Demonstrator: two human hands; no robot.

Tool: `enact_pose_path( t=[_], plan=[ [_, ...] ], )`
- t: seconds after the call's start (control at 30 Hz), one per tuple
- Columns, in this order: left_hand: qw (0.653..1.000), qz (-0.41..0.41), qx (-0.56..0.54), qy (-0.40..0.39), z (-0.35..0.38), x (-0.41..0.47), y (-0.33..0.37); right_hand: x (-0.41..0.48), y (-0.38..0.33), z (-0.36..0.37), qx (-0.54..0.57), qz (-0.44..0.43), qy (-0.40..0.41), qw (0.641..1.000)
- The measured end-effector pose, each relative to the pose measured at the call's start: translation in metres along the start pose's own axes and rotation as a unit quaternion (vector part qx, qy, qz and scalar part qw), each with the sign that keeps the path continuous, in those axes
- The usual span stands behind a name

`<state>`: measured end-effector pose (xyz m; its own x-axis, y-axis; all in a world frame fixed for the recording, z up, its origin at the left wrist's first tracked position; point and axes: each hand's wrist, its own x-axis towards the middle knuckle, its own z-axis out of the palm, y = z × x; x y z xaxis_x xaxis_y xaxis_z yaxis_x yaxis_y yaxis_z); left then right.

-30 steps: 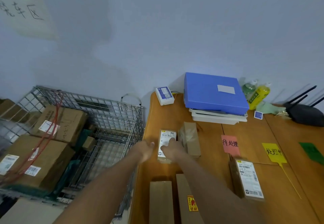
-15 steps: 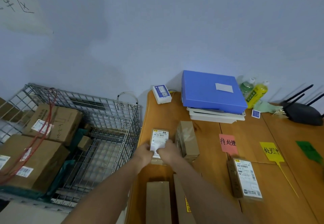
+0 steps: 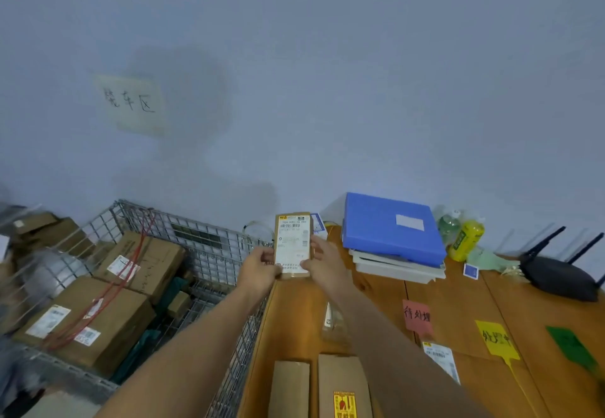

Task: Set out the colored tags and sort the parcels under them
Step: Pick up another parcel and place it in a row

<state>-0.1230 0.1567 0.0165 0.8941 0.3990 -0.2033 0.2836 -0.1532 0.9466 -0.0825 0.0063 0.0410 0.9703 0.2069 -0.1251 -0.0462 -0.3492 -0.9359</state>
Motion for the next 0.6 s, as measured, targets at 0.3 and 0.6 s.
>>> enact_pose_path(
  t=[0.3,0.6],
  plan=[
    [0.992,0.098,-0.041,0.069,0.003,-0.081,0.103,-0.055,-0.081,-0.077,0.008,-0.115,0.031,0.993],
    [0.987,0.147,-0.018,0.070,0.038,-0.164,0.144,-0.133,-0.101,-0.148,0.042,-0.140,0.043,0.988]
  ],
)
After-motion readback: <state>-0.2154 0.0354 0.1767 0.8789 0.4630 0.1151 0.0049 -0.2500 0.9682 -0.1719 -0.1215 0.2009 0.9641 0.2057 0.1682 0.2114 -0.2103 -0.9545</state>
